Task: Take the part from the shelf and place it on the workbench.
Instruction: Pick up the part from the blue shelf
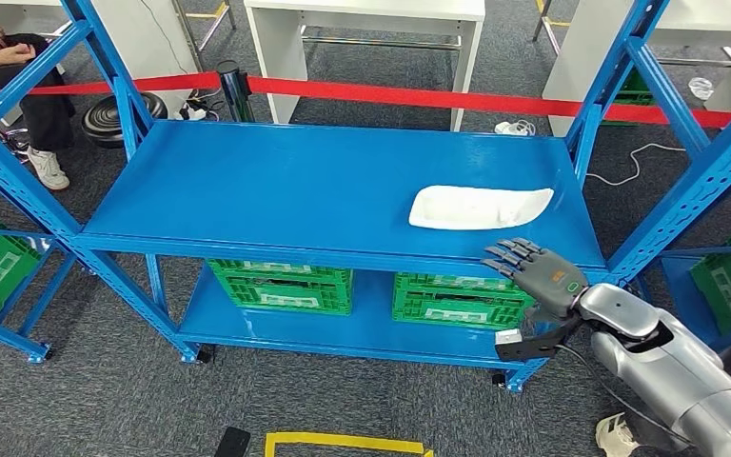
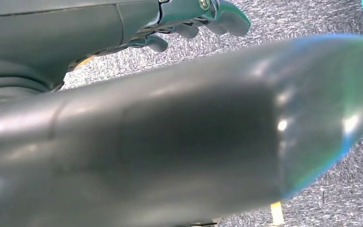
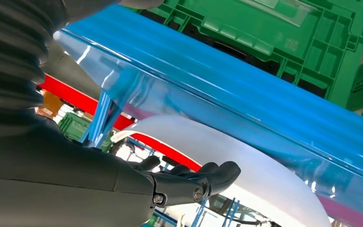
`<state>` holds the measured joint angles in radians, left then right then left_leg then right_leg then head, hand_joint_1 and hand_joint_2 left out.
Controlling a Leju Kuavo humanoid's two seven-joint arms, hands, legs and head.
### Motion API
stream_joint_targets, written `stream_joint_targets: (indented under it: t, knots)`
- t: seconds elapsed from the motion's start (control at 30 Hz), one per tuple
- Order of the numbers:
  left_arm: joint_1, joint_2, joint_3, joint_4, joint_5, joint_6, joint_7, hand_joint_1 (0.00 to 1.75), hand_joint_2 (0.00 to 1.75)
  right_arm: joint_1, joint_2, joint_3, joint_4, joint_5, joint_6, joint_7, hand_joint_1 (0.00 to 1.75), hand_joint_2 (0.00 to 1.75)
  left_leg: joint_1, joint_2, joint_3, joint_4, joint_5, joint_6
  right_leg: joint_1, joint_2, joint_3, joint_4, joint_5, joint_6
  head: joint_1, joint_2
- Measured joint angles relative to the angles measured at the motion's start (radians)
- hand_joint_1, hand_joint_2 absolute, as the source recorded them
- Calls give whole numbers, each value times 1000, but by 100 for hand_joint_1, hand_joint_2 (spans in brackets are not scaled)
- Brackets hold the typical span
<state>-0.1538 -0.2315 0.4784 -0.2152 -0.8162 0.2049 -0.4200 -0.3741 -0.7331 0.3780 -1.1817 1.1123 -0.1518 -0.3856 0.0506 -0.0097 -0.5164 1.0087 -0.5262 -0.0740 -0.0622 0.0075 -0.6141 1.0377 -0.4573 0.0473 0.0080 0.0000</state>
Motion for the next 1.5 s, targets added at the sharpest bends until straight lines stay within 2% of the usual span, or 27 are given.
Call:
stream_joint_targets:
  t: [0.17,0.3,0.57,0.93,1.3,1.5]
  knots:
    - [5,1,0,1,0,0,1,0,0,11,-2,-17,-11,36,-2,13,0,175,0,0,0,0,0,0,0,0,0,-1,0,0,0,0]
    - [11,2,0,1,1,0,1,0,0,39,-23,-57,-56,45,0,29,0,0,0,0,0,1,0,0,0,0,0,-1,0,0,0,0]
    - [16,4,0,2,12,-20,-23,0,0,118,-55,-205,-164,21,26,29,0,0,-1,0,0,1,-1,2,0,-1,0,-1,0,0,0,0]
    - [30,6,0,3,18,-28,-33,0,0,320,-96,-391,-301,20,51,16,0,0,-1,1,0,1,-3,4,0,1,1,-3,-1,1,0,0]
    - [43,7,0,4,10,-33,-40,0,0,438,-82,-462,-361,68,36,22,0,0,-1,1,1,1,-3,5,0,1,2,-3,-1,1,0,0]
    - [44,9,-1,5,-19,-50,-29,0,0,424,-41,-463,-368,118,27,17,0,0,-1,3,1,1,-3,5,0,1,2,-4,0,2,0,0]
